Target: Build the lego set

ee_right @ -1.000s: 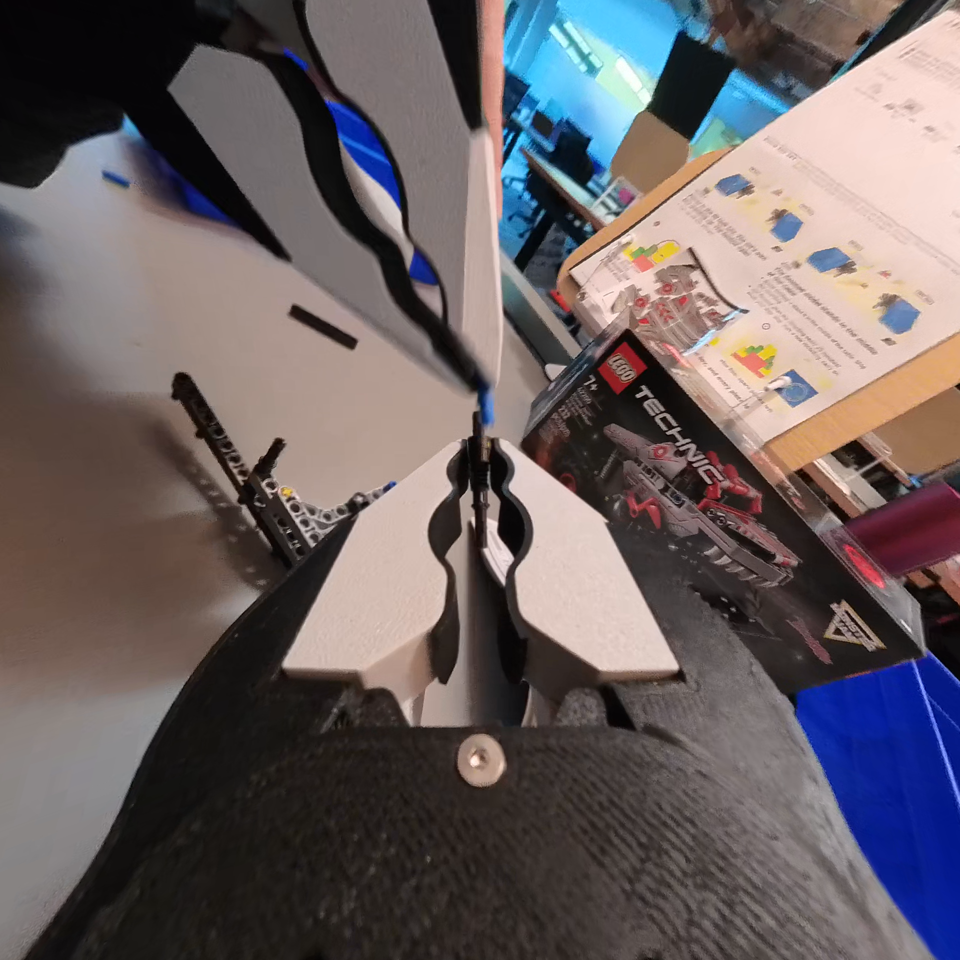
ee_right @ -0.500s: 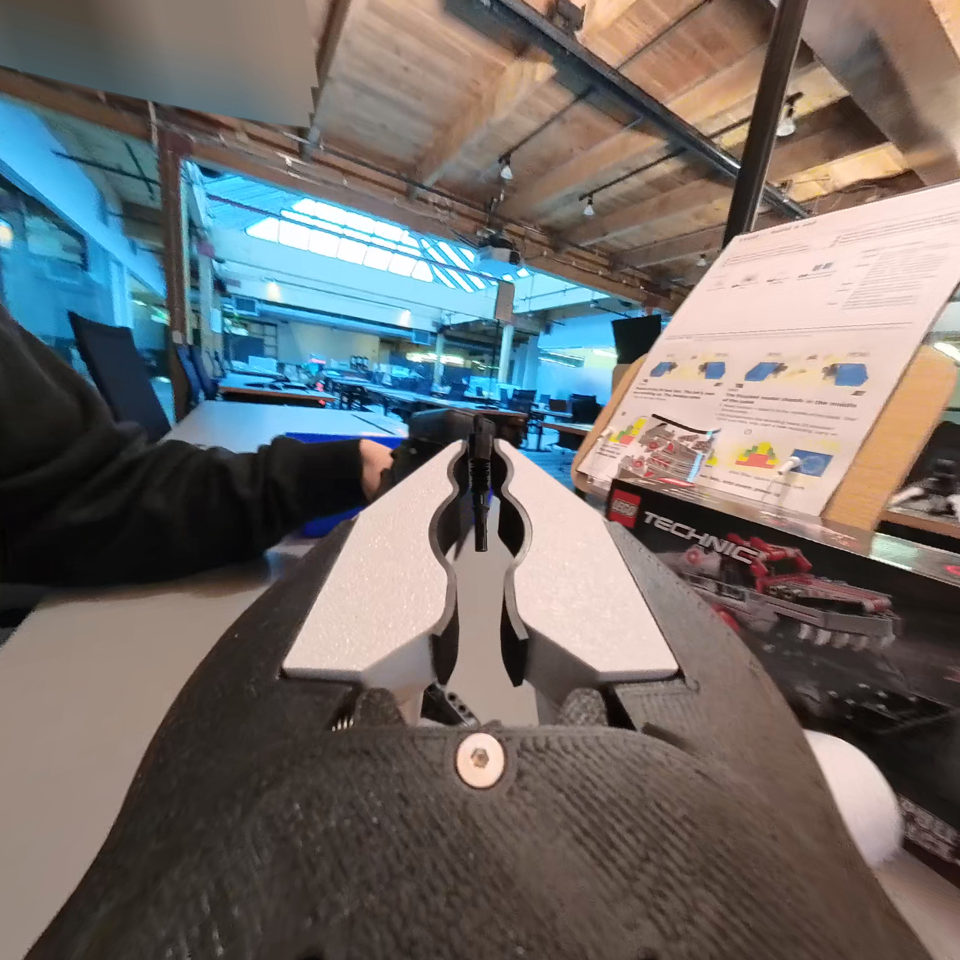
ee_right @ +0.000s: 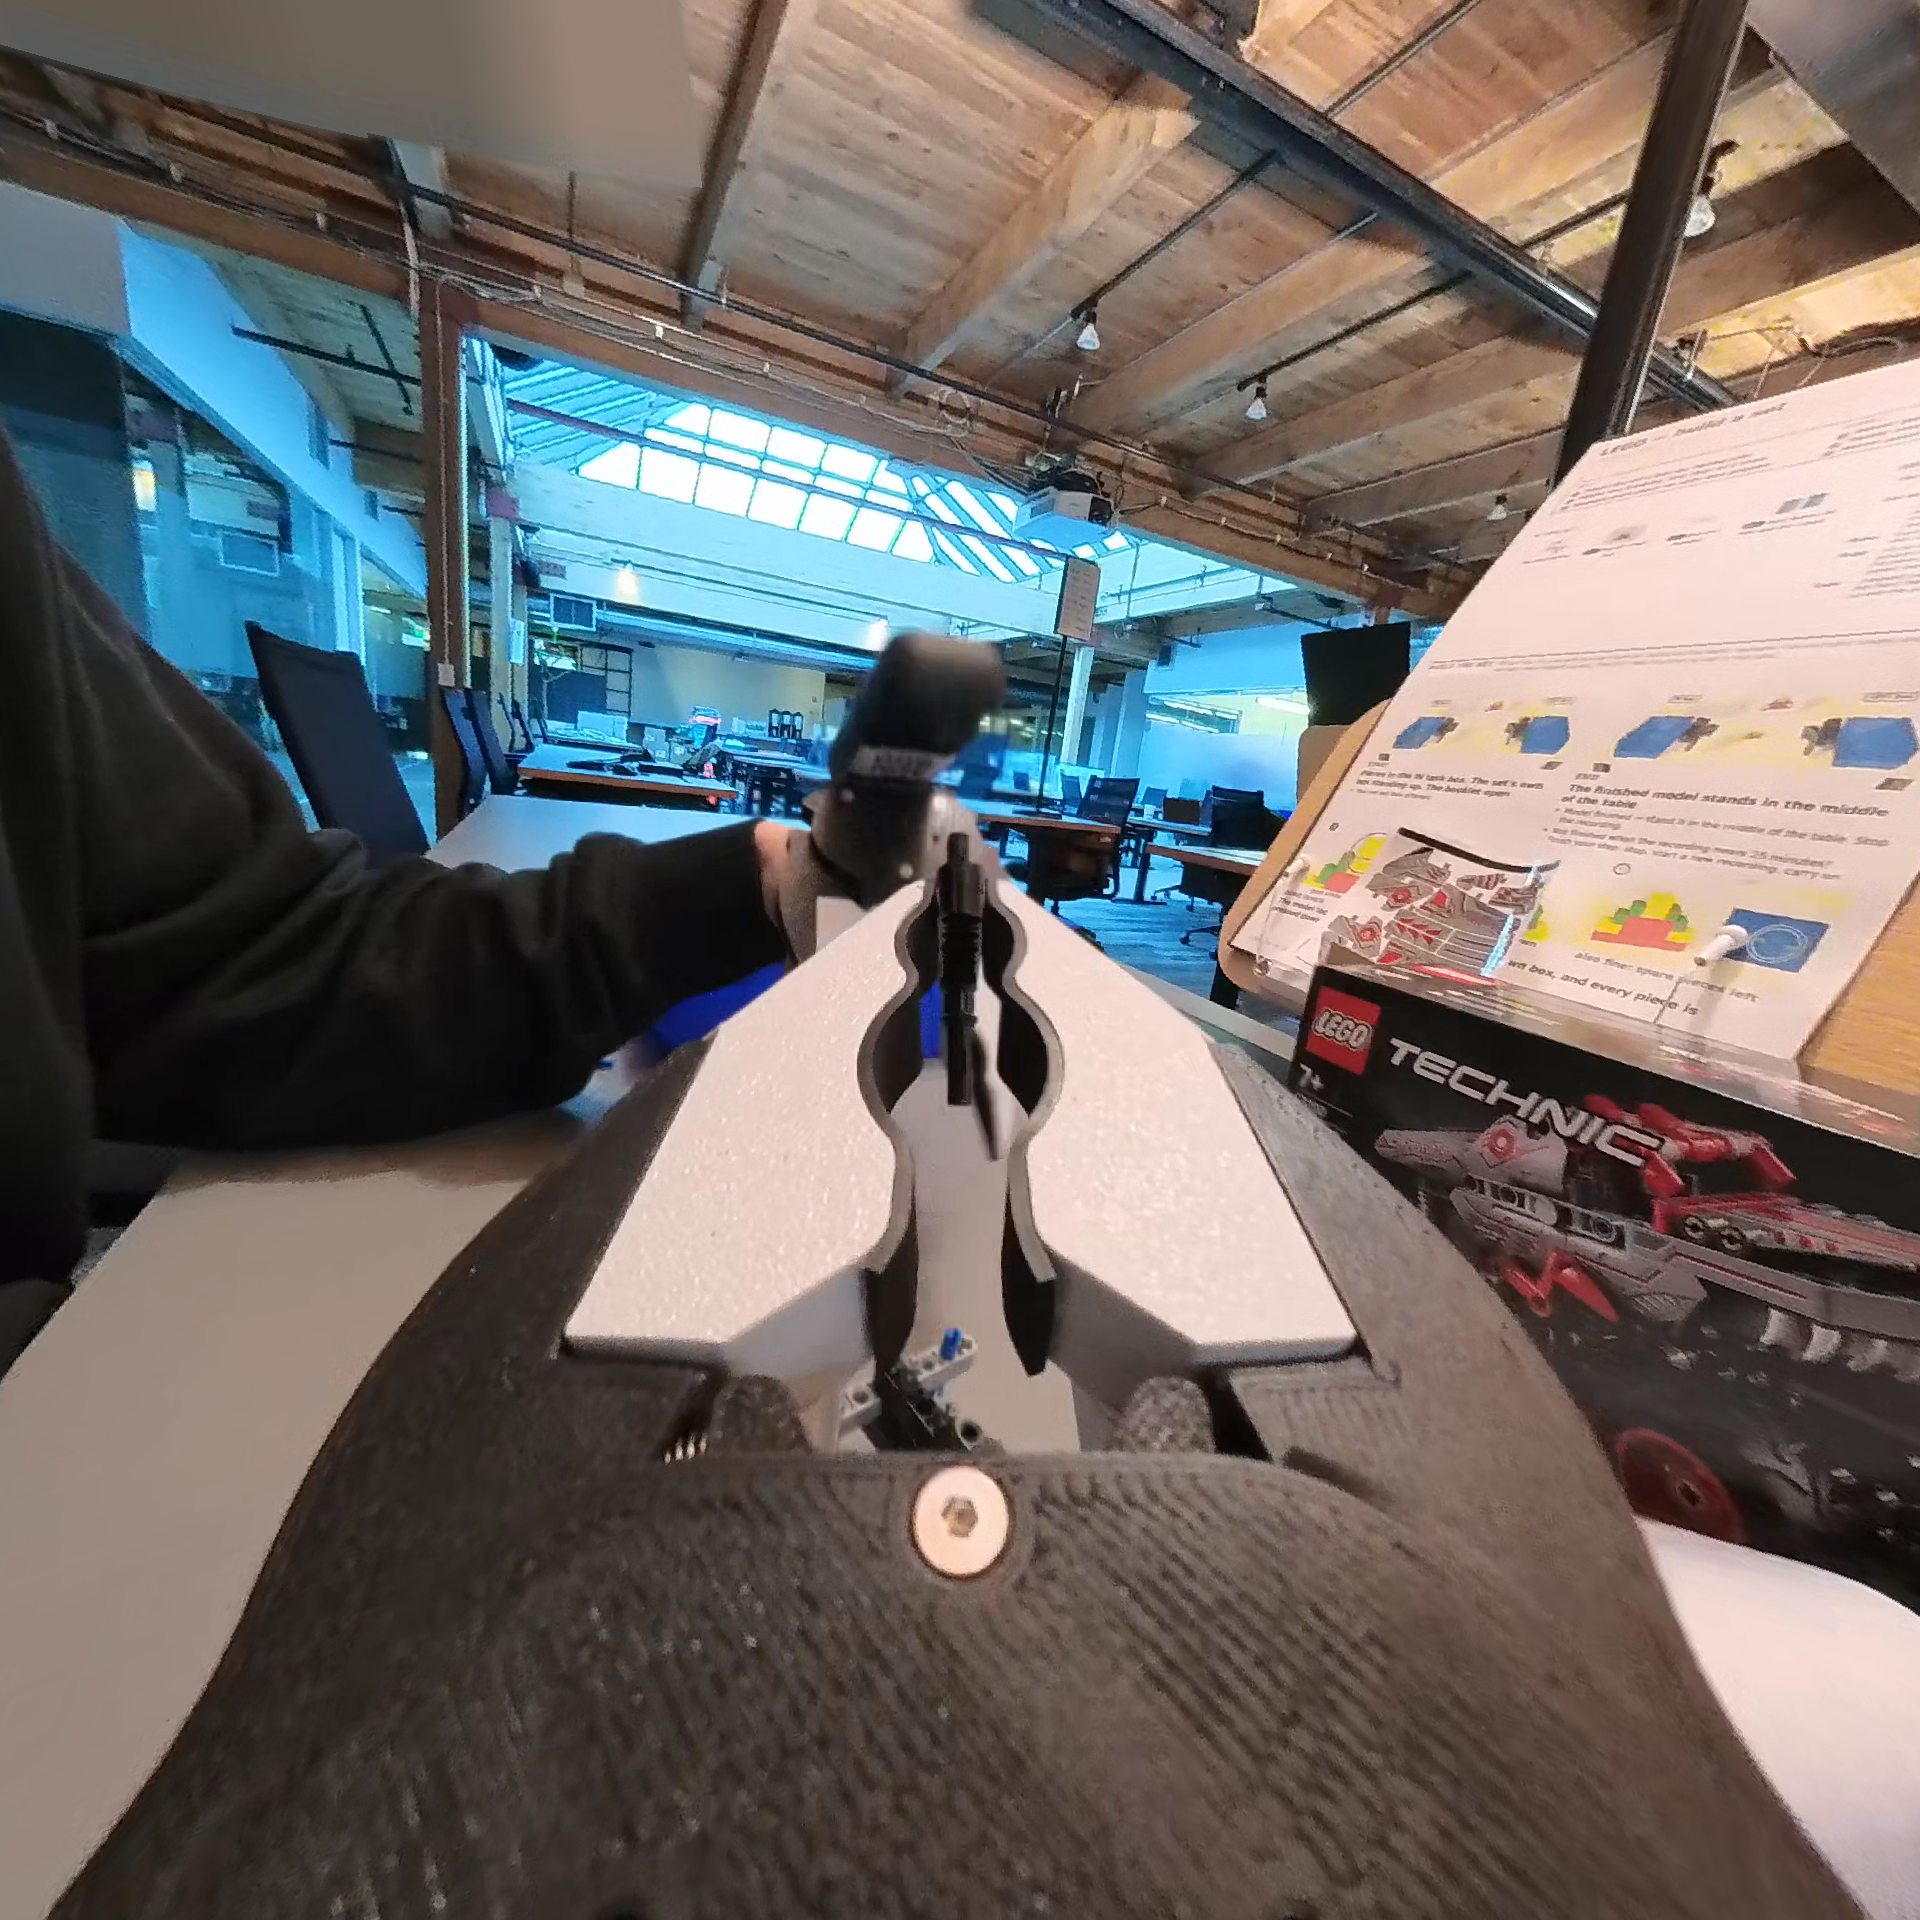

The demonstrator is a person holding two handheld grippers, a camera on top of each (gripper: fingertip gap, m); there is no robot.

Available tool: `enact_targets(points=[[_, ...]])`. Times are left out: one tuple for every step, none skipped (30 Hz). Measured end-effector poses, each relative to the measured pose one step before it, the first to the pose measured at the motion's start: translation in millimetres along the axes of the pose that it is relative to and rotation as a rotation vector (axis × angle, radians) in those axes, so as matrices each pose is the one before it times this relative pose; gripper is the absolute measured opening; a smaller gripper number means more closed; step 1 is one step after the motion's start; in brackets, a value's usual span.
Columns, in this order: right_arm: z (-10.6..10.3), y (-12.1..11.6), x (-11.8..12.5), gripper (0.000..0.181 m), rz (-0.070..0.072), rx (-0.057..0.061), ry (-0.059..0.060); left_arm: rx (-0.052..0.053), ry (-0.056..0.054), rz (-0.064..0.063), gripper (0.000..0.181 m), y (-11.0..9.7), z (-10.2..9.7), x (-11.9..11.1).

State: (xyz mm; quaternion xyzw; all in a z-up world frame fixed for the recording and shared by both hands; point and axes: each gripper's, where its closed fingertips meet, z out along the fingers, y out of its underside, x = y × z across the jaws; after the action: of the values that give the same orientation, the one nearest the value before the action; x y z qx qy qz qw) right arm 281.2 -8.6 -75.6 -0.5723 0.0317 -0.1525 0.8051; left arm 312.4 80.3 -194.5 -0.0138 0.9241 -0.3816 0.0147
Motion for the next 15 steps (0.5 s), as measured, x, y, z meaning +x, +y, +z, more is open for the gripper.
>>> enact_targets(points=[[1.58,-1.73,-2.24,0.004,0.0023,0.0139,-0.0082,0.0996,-0.0631,0.0652,0.037,-29.83,-0.37,-0.84],[1.50,-1.45,-1.39,0.004,0.0056,0.0137,-0.0032,0.0989,-0.0496,0.0491,0.035,-29.02,1.27,0.17],[1.29,-0.51,-1.19,0.004,0.0051,0.0077,-0.0024,0.0891,-0.0222,0.0329,0.032,-25.17,2.31,2.95],[0.96,-0.15,-1.47,0.004,0.0031,0.0041,-0.0051,0.0728,0.0024,0.0235,0.031,-19.52,2.21,5.51],[0.70,-0.05,-1.06,0.004,-0.0006,0.0014,-0.0022,0.0530,0.0189,0.0147,0.031,-14.19,1.38,6.75],[0.48,0.25,-0.67,0.004,-0.0026,-0.0008,-0.0014,0.0391,0.0263,0.0011,0.030,-10.19,0.86,6.74],[0.31,-0.38,-0.67,0.004,0.0012,0.0027,-0.0018,0.0282,0.0206,-0.0061,0.029,-6.92,0.64,5.03],[0.39,-1.82,-0.85,0.004,0.0062,0.0119,-0.0046,0.0147,0.0030,-0.0030,0.027,-3.72,0.61,1.79],[0.41,-1.97,-0.71,0.004,0.0084,0.0129,-0.0040,0.0066,-0.0122,0.0044,0.025,-1.89,0.50,-0.69],[0.60,-0.67,-0.60,0.004,0.0046,0.0049,-0.0031,0.0082,-0.0069,0.0116,0.019,-1.72,0.22,0.13],[0.63,0.79,-0.64,0.004,-0.0006,-0.0039,-0.0019,0.0091,-0.0034,0.0085,0.013,-1.70,0.12,0.35],[0.65,0.27,-0.90,0.004,-0.0033,-0.0012,-0.0018,-0.0006,-0.0063,-0.0001,0.011,-0.23,0.18,-0.73],[0.74,-1.57,-1.19,0.004,-0.0013,0.0086,-0.0028,-0.0086,-0.0004,-0.0031,0.011,1.21,0.43,-0.19],[0.81,-1.63,-1.01,0.004,0.0005,0.0073,-0.0023,-0.0062,0.0078,0.0008,0.011,1.41,0.55,1.13],[1.06,0.99,-0.57,0.004,-0.0036,-0.0093,-0.0005,0.0033,-0.0016,0.0073,0.010,0.18,0.02,-0.07]])
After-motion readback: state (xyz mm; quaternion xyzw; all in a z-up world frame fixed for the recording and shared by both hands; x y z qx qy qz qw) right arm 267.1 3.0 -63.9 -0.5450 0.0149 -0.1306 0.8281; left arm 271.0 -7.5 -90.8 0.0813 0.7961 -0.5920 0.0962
